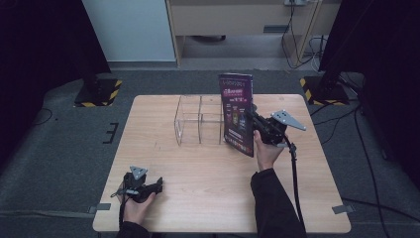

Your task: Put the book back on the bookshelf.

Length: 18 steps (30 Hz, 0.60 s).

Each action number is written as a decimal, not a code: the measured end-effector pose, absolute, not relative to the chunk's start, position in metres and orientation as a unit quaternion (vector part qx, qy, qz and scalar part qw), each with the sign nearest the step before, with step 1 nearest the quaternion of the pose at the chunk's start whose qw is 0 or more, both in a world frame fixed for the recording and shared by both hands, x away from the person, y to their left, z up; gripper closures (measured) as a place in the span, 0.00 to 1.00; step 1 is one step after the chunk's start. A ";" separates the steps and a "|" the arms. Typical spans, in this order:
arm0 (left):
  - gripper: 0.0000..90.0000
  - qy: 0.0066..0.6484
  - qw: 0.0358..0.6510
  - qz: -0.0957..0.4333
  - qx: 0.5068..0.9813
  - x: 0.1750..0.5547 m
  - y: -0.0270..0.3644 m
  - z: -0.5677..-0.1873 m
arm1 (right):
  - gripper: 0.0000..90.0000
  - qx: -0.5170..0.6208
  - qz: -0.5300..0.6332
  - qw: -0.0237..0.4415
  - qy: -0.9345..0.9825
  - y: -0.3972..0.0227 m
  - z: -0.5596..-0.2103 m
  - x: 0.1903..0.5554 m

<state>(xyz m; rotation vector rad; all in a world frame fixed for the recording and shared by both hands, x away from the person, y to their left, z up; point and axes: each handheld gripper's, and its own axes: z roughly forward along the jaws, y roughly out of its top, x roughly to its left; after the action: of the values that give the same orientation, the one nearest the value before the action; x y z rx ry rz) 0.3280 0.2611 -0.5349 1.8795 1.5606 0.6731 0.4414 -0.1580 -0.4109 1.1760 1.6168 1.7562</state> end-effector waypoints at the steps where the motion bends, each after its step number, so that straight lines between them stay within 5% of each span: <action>1: 0.15 0.588 0.299 0.253 0.708 0.328 0.261 -0.535 | 0.94 0.429 0.641 0.238 0.590 -0.158 -0.411 0.441; 18: 0.15 0.588 0.299 0.254 0.708 0.328 0.261 -0.535 | 0.93 0.425 0.628 0.232 0.609 -0.169 -0.424 0.424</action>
<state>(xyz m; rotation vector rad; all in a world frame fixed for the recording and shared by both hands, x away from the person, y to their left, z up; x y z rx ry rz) 0.3281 0.2609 -0.5350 1.8803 1.5607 0.6742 0.4243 -0.1689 -0.4236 1.1668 1.6747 1.7252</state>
